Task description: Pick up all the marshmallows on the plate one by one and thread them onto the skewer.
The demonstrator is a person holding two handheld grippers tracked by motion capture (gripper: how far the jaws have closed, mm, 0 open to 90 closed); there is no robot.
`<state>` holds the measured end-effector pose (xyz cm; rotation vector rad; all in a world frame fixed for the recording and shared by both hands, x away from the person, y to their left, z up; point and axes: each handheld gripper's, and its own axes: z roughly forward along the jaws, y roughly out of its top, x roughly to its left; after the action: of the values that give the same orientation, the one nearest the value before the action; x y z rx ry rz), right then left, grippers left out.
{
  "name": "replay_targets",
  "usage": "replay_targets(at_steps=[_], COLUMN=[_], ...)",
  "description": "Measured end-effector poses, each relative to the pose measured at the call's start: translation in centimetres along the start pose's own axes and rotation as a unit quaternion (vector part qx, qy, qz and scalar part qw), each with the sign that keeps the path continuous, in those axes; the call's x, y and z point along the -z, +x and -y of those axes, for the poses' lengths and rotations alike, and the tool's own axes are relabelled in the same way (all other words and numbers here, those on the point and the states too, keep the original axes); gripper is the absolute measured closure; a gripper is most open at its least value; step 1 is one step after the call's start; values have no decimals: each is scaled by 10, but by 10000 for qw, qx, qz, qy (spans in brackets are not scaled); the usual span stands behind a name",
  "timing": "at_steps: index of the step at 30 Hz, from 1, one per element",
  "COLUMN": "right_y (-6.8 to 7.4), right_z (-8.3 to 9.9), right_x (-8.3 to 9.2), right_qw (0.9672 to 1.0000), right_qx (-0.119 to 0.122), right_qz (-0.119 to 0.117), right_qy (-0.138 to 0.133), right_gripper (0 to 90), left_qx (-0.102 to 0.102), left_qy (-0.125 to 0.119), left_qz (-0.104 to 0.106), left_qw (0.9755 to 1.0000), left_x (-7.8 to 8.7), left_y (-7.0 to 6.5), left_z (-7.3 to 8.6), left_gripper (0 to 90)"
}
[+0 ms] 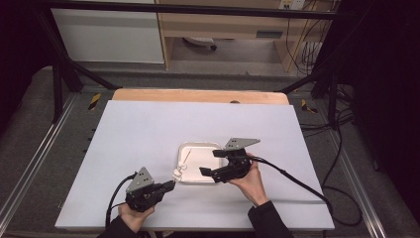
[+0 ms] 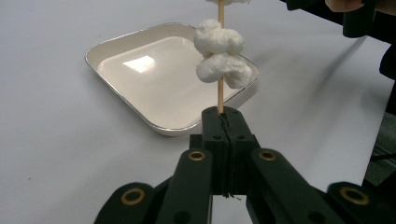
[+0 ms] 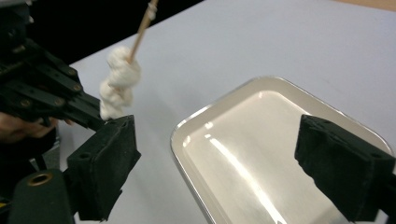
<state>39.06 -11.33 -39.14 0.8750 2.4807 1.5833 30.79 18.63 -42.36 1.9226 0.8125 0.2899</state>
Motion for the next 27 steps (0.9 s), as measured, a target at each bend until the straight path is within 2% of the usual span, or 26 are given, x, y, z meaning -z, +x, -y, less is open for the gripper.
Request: replay_targets(at_steps=[3,6,14,20,22,27], right_y=[-7,-14,-37,-47,-50,-57], right_z=[7,14,43,59,64,76], right_x=[6,14,39,55,60,71], right_qw=[9999,9992,9966,9959,9949,9936], right_qx=[-28,5,-150,-183,-184,-305], right_qz=[88,273,724,806,915,1014], right_qy=[123,281,373,363,387,384], right_gripper=[85,43,6,5,4,4], left_qx=[8,22,61,63,73,114], left_qy=[8,42,193,296,324,424], left_qz=[14,29,68,77,76,49], left_qw=[10000,10000,9998,9995,9994,9990], left_x=[0,0,1,0,0,0], left_y=[1,2,6,8,9,12], left_z=[-1,-1,-5,-9,-11,-18], left_gripper=[889,888,887,887,887,886])
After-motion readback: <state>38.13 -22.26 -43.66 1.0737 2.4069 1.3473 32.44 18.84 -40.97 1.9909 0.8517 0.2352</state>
